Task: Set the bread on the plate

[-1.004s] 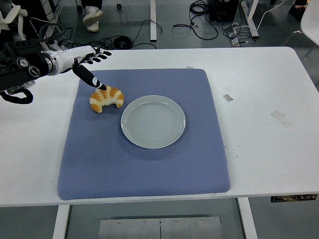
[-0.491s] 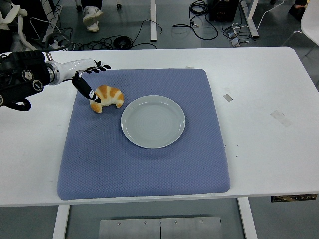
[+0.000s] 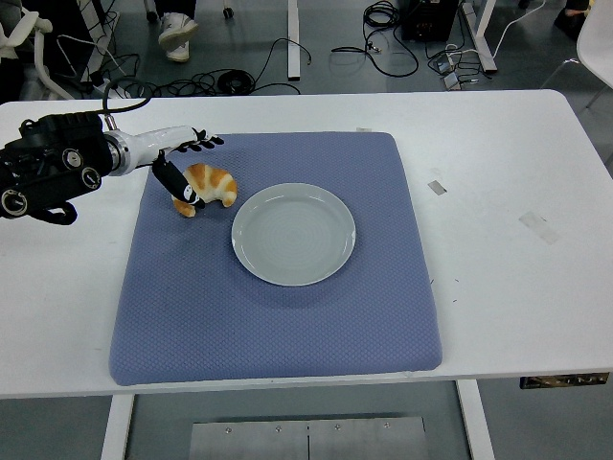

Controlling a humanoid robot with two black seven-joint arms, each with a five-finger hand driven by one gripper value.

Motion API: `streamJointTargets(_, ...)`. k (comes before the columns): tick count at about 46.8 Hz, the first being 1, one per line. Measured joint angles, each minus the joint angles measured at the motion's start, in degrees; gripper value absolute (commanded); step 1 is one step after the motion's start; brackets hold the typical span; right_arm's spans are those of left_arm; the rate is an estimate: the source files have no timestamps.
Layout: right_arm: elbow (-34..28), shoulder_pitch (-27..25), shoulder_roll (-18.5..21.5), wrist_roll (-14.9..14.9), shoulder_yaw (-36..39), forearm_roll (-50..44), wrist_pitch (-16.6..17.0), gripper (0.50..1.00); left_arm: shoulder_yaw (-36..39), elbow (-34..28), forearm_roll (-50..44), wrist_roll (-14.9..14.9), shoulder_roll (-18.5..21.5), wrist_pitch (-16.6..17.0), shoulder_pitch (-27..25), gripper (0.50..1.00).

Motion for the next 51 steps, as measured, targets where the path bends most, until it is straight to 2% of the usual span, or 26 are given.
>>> streamJointTargets(23,0.0,0.0,0.0,0.0,0.0,0.0,0.0,1.000,0.0,3.2,0.1,-0.1,-2.3,1.6,1.6,0.968)
streamJointTargets(27,0.0,0.0,0.0,0.0,0.0,0.0,0.0,1.000,0.0,3.2,0.1,-0.2,-2.4,2.8,2.0,0.960)
streamJointTargets(35,0.0,0.0,0.0,0.0,0.0,0.0,0.0,1.000,0.1,3.2,0.5,-0.5,-2.5,6.7,3.3,0.863)
streamJointTargets(40,0.0,0.0,0.0,0.0,0.0,0.0,0.0,1.000,0.1,3.2,1.8,-0.6,-2.6,7.2,3.8,0.824)
streamJointTargets(46,0.0,0.0,0.0,0.0,0.0,0.0,0.0,1.000,0.1,3.2,2.0,-0.6,-2.9,8.3,4.4,0.722)
streamJointTargets(49,0.0,0.0,0.0,0.0,0.0,0.0,0.0,1.000,0.1,3.2,2.0,-0.6,-2.9,8.9,4.5,0.699)
streamJointTargets(51,0.0,0.0,0.0,0.0,0.0,0.0,0.0,1.000,0.1,3.2,2.0,-0.6,-2.9,9.2,4.4,0.660)
